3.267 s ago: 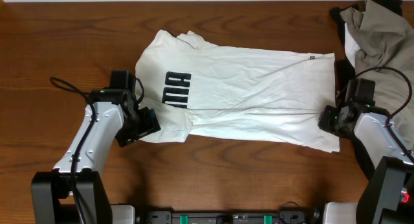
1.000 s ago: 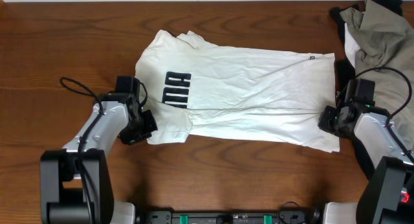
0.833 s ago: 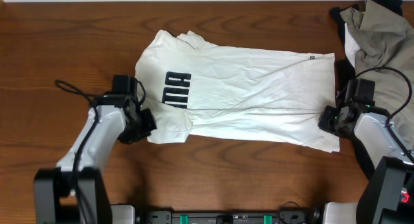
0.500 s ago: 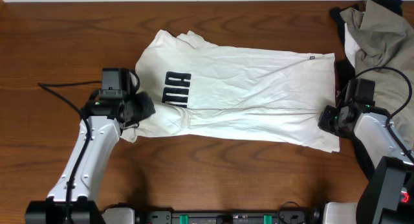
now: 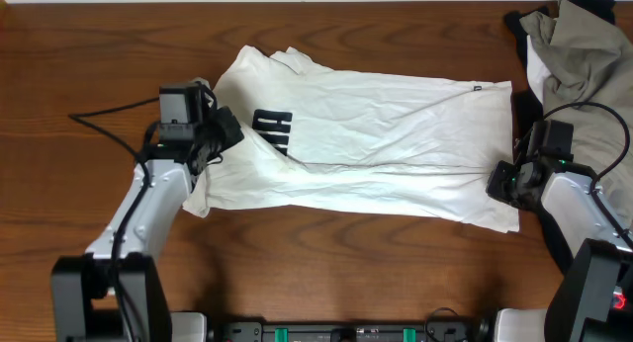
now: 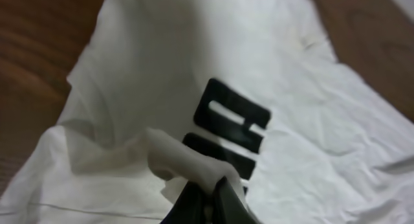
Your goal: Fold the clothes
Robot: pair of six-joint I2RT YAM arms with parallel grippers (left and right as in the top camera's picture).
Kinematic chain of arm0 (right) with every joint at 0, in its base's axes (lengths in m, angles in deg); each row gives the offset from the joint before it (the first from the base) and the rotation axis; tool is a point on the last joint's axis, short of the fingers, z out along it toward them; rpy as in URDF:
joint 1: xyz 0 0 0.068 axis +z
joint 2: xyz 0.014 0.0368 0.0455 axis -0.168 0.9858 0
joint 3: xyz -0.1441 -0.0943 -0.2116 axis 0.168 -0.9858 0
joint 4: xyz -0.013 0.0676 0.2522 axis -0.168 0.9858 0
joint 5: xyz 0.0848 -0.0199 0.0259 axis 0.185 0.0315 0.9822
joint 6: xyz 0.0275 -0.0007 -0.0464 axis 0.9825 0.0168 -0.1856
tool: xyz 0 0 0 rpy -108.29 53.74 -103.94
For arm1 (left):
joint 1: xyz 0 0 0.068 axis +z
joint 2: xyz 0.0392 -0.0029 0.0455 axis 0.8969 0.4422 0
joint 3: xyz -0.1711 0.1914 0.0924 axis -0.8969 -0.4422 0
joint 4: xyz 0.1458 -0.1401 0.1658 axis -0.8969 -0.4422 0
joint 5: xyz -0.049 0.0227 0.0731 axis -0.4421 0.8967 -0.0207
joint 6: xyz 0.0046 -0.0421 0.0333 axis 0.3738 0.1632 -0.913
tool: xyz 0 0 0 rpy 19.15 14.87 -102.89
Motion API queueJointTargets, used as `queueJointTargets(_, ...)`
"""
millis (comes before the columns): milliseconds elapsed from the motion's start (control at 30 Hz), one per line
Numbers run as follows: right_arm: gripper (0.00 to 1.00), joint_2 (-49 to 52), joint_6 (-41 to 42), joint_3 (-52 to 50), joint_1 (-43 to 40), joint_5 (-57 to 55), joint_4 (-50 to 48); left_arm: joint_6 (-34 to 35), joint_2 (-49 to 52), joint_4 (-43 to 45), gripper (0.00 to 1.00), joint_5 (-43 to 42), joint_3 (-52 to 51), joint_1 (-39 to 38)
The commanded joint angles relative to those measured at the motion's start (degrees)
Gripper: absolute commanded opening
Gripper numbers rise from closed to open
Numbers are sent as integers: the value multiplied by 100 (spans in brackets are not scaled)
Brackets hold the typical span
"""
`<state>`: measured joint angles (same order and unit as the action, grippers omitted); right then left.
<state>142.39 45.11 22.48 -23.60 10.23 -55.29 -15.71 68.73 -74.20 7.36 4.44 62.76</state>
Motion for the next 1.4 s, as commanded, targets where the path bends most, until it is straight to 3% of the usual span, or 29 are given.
queueJointTargets(0,16,15,-13,-28,46,-39,-2,114,188,-142,6,-90,116,-13)
queueJointTargets(300,16,15,-15,-28,46,-39,0,-476,210,-1062,6,72,116,-11)
queueJointTargets(533,16,15,-15,-28,46,-42,0,-621,210,-2363,6,1429,116,-11)
queueJointTargets(800,16,15,-15,-28,46,-39,2,-623,210,-2715,7,1443,116,-11)
queueJointTargets(900,16,15,-15,-28,46,-39,0,-621,210,-2691,26,1440,116,-11)
queueJointTargets(1033,15,15,-17,-28,46,-39,0,-623,201,-2673,43,1436,118,-11)
queueJointTargets(1200,14,-59,-17,160,46,-37,59,-623,-90,-2780,44,1414,144,-11)
queueJointTargets(1367,17,-516,-66,988,144,-15,588,-621,-905,-2914,44,1425,160,0)
